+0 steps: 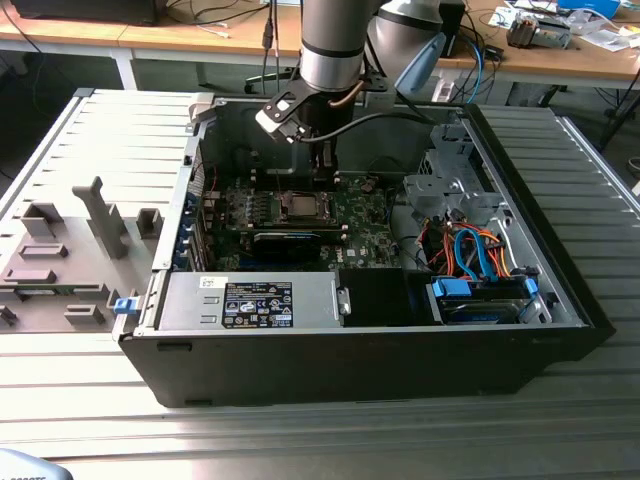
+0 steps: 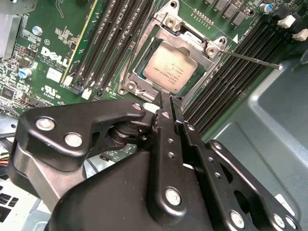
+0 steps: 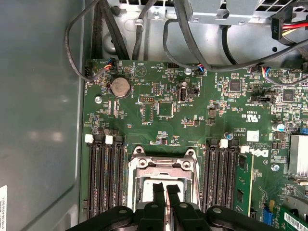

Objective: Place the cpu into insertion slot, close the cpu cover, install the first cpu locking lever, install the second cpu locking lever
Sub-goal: 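Close the cpu cover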

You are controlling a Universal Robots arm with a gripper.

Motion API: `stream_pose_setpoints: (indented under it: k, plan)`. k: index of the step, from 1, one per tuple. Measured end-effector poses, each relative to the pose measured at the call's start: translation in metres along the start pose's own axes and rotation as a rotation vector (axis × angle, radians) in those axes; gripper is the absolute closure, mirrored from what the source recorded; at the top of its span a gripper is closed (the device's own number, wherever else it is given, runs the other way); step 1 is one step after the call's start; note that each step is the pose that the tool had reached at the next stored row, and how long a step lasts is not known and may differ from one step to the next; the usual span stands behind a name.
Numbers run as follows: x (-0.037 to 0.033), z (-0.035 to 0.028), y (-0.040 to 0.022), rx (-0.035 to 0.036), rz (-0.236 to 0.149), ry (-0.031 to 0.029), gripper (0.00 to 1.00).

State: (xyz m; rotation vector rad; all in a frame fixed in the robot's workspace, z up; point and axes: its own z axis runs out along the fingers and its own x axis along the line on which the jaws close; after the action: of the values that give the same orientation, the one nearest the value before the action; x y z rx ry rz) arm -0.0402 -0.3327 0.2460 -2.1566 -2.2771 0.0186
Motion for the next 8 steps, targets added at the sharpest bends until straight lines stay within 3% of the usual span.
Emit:
stream_pose_setpoints:
  k: [8]
  plan:
    - [0.0001,0.0004,-0.0018,0.0001,0.0,-0.0001,0.84]
